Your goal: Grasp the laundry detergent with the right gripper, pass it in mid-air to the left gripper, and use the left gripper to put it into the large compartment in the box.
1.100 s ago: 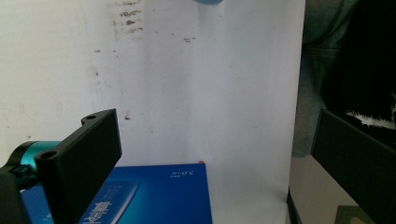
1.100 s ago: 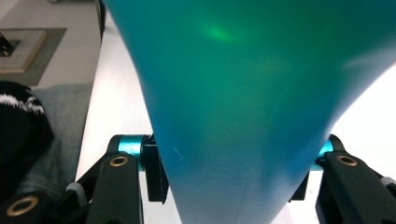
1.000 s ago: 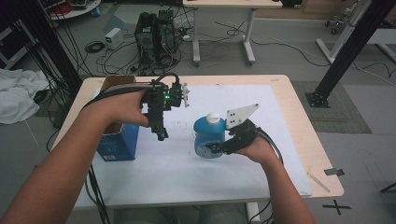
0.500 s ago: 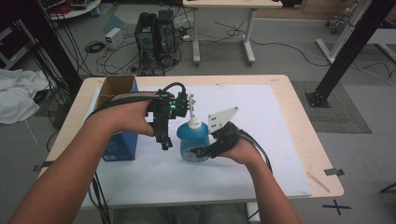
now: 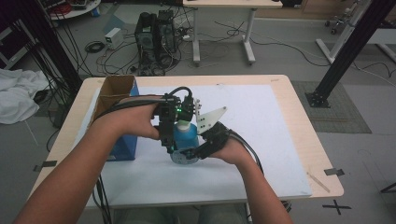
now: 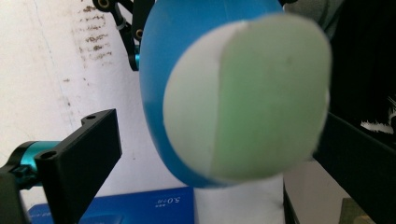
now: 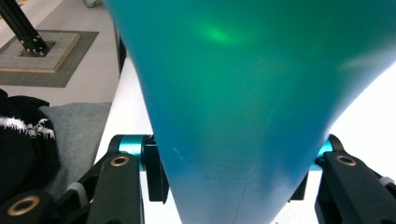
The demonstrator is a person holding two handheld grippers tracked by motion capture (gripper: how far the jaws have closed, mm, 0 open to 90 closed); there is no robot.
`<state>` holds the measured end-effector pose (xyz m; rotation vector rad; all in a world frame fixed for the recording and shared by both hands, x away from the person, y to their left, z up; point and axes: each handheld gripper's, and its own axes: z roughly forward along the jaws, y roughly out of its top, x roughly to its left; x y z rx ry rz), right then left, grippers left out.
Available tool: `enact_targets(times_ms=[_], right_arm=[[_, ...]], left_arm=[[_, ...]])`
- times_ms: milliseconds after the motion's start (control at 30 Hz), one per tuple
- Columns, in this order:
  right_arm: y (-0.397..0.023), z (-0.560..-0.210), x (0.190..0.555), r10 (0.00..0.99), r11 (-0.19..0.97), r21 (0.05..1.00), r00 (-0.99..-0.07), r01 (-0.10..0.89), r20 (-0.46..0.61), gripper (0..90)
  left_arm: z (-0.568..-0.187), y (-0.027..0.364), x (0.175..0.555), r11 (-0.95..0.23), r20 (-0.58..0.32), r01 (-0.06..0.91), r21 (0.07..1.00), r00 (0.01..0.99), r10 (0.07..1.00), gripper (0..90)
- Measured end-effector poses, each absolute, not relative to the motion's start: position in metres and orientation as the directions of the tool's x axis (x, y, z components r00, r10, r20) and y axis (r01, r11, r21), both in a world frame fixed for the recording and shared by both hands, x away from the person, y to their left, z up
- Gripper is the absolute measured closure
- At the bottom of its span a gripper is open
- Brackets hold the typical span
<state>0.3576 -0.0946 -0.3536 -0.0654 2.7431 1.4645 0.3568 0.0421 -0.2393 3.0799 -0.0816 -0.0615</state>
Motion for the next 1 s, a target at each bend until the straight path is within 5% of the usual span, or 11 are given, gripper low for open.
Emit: enact_targets(times_ms=[533,1000], right_arm=[[-0.091,-0.351,0.354,-0.019,0.525,0.851,-1.000,-0.012,-0.002,46.4],[-0.091,-0.351,0.352,0.003,0.539,0.841,-0.999,0.041,0.047,46.4]], left_arm=[[-0.245,0.030,0.360,-0.994,-0.036,-0.099,0.047,0.994,-0.101,1.9],[-0.244,0.028,0.357,-0.994,-0.017,-0.091,0.057,0.996,-0.092,12.2]])
